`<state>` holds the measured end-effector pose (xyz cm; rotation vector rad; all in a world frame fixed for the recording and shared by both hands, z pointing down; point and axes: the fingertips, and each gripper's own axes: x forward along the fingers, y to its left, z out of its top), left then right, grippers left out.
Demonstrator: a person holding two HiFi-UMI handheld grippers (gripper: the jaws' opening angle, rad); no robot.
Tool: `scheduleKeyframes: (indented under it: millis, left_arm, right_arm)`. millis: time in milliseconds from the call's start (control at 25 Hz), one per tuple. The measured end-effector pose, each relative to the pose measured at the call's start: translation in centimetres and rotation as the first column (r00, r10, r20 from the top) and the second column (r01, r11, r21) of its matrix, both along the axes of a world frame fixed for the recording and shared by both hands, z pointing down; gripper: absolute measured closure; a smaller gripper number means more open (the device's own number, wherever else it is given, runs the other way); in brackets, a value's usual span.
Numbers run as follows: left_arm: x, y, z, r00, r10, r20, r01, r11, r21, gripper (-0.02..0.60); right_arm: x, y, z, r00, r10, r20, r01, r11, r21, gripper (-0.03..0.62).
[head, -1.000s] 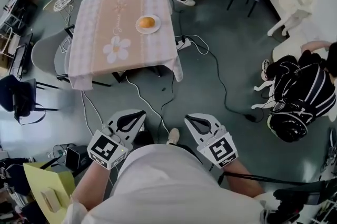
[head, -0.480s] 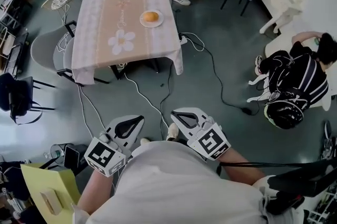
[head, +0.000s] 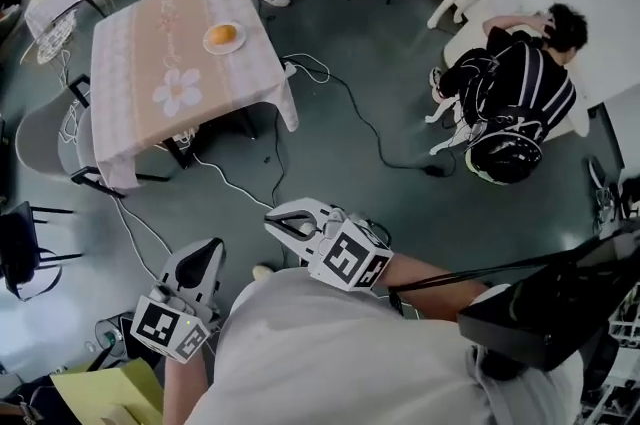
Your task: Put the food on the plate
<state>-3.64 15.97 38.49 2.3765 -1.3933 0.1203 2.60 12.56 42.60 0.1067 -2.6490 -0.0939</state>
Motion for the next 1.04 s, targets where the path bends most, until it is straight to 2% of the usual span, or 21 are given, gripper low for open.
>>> scheduleKeyframes:
  millis: [160,640,1040]
  left_arm:
    - [-0.3,0.9,0.0,0.999,0.003,-0.037,-0.003,1.0,-0.006,0.572]
    - [-1.8,2.7,0.8,1.0,0.021,0.005,-0.021,1.0,-0.009,0.572]
    - [-3.6,4.3,2.3,1.0,0.01,-0.003,-0.01,1.0,-0.021,0.572]
  right_arm:
    - [-0.6,1.4,-0.1,1.0,0.003,-0.004,-0.003,1.0,-0.005,0.582]
    - [-2.8,3.5,-0.2,1.0,-0.016,-0.024,0.016,1.0,0.005,0.582]
    - [-5.2,4.5,0.2,0.998,-0.053,-0.044,0.054,0.998,0.024,0.582]
